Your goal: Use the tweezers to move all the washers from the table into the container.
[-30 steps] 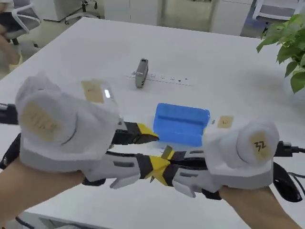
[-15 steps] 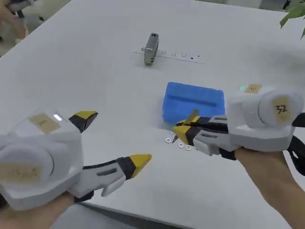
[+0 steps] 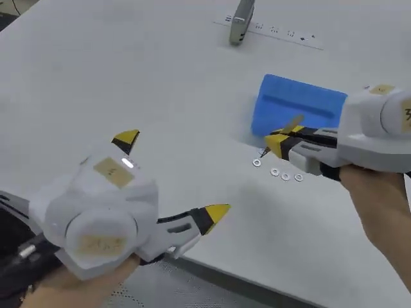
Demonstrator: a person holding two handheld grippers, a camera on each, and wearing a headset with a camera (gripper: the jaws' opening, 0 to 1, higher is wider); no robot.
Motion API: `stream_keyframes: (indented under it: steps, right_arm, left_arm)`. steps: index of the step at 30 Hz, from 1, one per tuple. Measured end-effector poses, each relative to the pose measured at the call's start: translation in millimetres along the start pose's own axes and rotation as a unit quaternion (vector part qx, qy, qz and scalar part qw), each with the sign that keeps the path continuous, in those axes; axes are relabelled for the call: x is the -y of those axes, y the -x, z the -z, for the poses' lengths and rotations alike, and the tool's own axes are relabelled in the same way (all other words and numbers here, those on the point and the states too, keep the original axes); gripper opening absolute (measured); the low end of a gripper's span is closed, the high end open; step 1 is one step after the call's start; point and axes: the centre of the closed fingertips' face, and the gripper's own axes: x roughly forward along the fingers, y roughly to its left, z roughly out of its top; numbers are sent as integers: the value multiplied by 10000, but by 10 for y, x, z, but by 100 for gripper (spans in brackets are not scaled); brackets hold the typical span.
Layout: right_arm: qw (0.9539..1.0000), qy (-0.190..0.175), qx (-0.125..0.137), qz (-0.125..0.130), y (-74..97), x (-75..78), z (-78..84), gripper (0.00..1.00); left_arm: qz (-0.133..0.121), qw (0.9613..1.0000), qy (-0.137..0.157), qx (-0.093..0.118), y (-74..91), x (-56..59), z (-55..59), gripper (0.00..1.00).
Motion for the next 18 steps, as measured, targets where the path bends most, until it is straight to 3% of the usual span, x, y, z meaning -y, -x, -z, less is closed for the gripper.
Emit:
stream_keyframes:
  steps: [2, 4, 6, 18]
  right_arm:
    - [10000, -40, -41, 49, -54, 33, 40, 4]
    - [9999, 21, -103, 120, -89, 64, 82, 4]
    - [9998, 57, -140, 154, -117, 91, 117, 4]
    - [9995, -60, -254, 170, -235, 140, 232, 4]
  left_arm:
    - [-117, 9997, 5, -193, -27, -41, 63, 99]
    - [-111, 9997, 19, -201, -39, -37, 85, 99]
    - [-71, 9994, 15, -345, -45, -31, 144, 99]
    - [53, 9983, -206, -547, -71, 32, 248, 99]
